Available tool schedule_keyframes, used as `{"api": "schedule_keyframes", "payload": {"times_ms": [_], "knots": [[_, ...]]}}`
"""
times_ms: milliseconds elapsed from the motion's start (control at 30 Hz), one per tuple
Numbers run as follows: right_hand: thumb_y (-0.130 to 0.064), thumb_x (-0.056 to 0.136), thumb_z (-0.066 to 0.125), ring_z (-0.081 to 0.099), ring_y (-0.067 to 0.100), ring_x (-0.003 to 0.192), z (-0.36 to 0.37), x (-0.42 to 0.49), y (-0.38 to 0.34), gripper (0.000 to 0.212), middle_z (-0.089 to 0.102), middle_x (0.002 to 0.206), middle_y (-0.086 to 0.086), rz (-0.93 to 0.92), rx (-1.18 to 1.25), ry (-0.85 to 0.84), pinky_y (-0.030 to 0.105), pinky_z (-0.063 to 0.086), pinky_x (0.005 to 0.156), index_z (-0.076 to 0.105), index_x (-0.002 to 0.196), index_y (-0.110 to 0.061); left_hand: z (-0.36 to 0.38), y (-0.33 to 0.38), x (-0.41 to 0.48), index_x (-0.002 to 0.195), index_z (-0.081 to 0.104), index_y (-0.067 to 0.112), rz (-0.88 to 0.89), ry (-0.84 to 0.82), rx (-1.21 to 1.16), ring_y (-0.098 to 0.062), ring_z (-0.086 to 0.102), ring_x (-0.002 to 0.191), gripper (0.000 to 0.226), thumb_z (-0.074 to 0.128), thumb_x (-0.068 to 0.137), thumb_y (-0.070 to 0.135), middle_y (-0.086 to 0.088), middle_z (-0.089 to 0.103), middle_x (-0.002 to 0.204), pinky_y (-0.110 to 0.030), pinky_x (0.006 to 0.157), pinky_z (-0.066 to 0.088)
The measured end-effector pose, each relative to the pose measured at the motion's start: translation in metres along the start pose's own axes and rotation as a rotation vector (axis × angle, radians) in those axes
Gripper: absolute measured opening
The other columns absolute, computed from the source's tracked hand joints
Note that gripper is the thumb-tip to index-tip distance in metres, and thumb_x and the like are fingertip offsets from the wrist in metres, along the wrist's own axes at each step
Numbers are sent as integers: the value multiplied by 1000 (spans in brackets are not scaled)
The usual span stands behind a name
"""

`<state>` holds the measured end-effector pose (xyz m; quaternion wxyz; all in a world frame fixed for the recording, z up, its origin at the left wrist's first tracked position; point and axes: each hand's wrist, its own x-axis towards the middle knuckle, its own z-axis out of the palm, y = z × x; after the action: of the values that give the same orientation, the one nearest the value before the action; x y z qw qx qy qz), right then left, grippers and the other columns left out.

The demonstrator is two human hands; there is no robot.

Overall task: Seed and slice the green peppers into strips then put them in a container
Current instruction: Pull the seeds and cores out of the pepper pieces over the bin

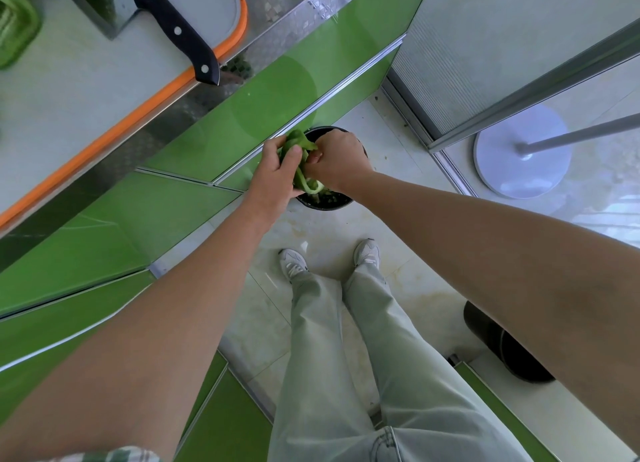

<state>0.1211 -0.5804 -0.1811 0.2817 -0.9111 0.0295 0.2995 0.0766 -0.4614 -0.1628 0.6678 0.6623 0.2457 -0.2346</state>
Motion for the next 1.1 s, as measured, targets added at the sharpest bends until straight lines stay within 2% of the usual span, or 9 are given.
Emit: {"api": "schedule_keyframes", "payload": {"times_ms": [200,300,367,433,533,633,700,833,1100], "knots": [[-19,81,65,40,11,45,-2,2,1,34,43,53,-1,86,61,-9,19,29,38,45,55,-11,1,-1,-1,135,38,12,11,-17,16,-24,58,120,31,40,105,22,-13,51,133,-29,83,58],[-13,83,64,62,20,58,-1,3,9,18,65,64,12,206,344,-34,30,57,61,69,77,3,-1,-1,-1,134,39,13,13,-15,0,-25,58,119,31,39,106,23,-15,52,132,-32,88,57],[-3,86,62,64,25,62,-1,1,16,14,66,70,19,319,626,-46,37,61,69,68,89,9,-2,-1,0,137,37,12,4,-4,-17,-25,58,119,34,39,106,24,-15,51,133,-31,86,58],[-1,87,61,57,25,63,-2,0,23,7,57,68,17,345,754,-40,33,58,64,65,82,0,-5,-2,0,140,36,12,-4,7,-28,-24,57,119,37,40,105,25,-14,50,133,-27,82,58],[-21,83,71,58,18,60,-3,3,33,27,61,65,5,279,464,74,32,56,60,56,63,-12,-9,-4,-1,141,36,15,-30,32,-23,-22,57,118,38,42,105,26,-12,50,133,-31,86,58],[-12,82,66,57,14,75,-4,3,31,8,59,81,-4,200,314,64,25,49,61,63,79,-19,-10,-3,-2,138,38,16,-59,50,-72,-20,59,112,35,42,104,24,-11,52,126,-38,92,56],[-5,84,57,59,15,79,-4,3,27,21,62,85,-5,159,304,-6,27,53,68,70,94,-18,-9,0,-2,137,40,15,-60,51,-98,-18,61,107,33,41,104,21,-8,55,119,-37,89,57],[-19,87,64,62,17,63,-1,2,17,7,68,76,6,148,433,-74,28,58,65,66,87,-13,-6,4,-3,134,42,15,-57,43,-158,-18,63,102,31,41,104,18,-7,57,112,-31,79,59],[-11,91,63,64,11,51,-1,5,16,18,66,65,6,205,528,-86,24,58,59,63,73,-5,-9,3,-4,132,44,13,-75,42,-180,-23,64,107,29,41,103,19,-14,57,121,-30,75,58]]}}
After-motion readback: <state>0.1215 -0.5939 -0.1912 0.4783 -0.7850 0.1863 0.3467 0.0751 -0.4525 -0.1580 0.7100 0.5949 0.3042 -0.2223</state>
